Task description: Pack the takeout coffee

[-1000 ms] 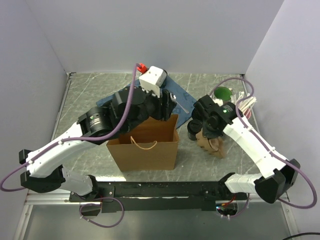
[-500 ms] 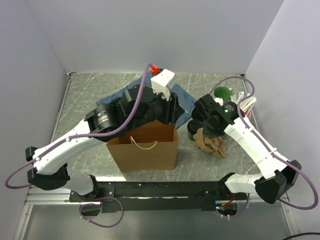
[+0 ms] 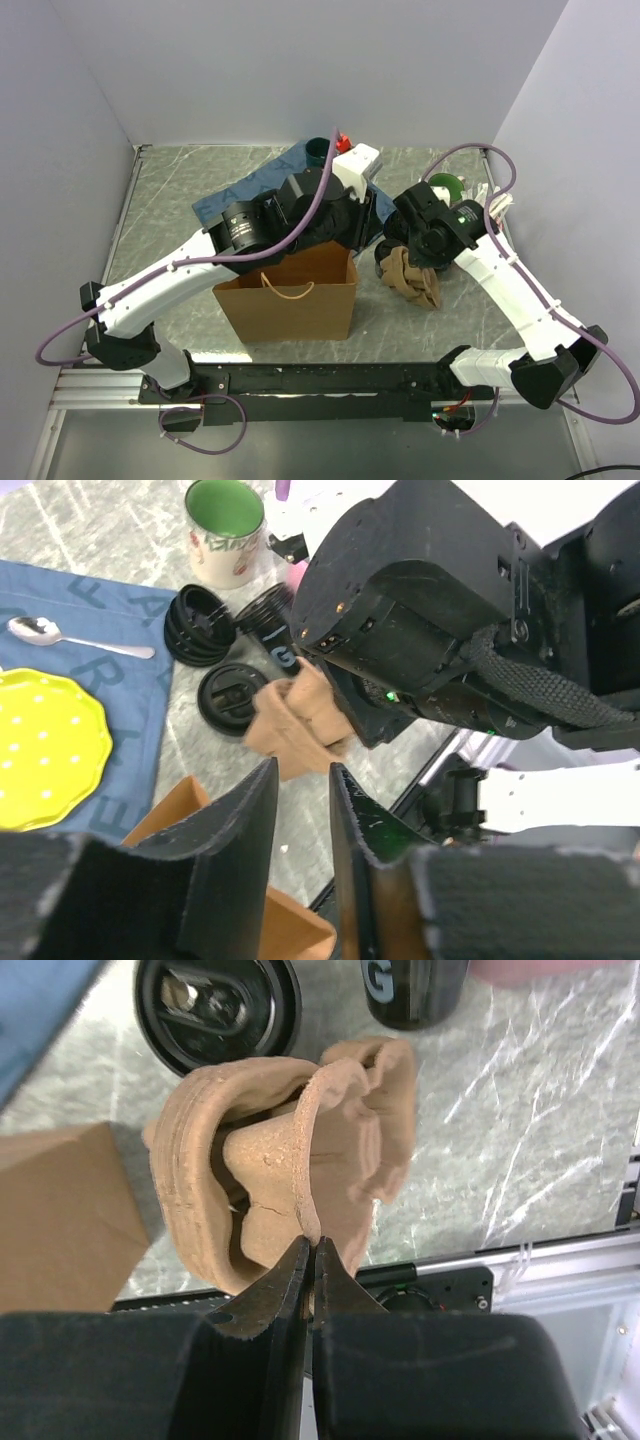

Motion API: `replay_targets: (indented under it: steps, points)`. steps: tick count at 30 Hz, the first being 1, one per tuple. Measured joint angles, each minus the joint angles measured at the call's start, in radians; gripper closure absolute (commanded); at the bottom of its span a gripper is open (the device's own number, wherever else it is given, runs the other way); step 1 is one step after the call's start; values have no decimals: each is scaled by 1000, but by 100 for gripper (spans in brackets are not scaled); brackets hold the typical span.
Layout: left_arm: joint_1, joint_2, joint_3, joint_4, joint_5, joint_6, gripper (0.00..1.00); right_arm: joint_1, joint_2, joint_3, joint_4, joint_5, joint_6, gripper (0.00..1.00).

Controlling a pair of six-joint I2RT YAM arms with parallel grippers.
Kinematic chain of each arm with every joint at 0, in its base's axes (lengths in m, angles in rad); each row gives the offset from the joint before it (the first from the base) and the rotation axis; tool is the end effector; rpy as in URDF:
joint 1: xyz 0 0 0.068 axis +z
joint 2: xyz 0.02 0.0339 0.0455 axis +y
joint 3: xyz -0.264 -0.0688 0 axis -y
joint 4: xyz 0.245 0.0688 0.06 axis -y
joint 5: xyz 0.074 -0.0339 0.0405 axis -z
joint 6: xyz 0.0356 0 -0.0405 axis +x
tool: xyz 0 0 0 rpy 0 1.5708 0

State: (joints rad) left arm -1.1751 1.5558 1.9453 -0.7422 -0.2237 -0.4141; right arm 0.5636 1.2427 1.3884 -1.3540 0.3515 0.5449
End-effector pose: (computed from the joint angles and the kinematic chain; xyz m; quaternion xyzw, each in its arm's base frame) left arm 0.1314 -0.2940 0.4885 0.2434 0.7805 -0.3415 0.4636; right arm 0.1813 0.1001 0.3579 0.0225 0.9687 -0.0528 0.2414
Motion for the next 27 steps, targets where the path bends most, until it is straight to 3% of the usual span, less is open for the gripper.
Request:
replay_targets:
  steps: [15,27]
  points:
    - [29,69,52,12,44,-174,64,-13,-79,19,-4,15,15,100]
    - [46,163,62,45,91,-254,44,-14,-162,39,-8,41,38,100]
